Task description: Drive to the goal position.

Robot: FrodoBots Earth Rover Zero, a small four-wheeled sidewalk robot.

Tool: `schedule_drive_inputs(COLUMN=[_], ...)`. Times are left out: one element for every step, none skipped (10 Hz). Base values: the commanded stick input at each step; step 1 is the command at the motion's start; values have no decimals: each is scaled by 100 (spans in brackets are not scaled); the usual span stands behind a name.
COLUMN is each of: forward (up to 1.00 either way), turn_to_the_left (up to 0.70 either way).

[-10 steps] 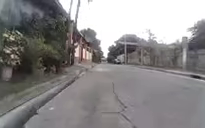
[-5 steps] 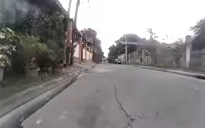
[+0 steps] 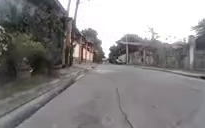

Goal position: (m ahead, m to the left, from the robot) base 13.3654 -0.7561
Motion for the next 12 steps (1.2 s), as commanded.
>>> schedule_drive_inputs(forward=[70, 70, 70, 70, 70, 70, 70, 70, 70, 70, 70, 70], turn_to_the_left=[0, 0, 0, 0, 0, 0, 0, 0, 0, 0, 0, 0])
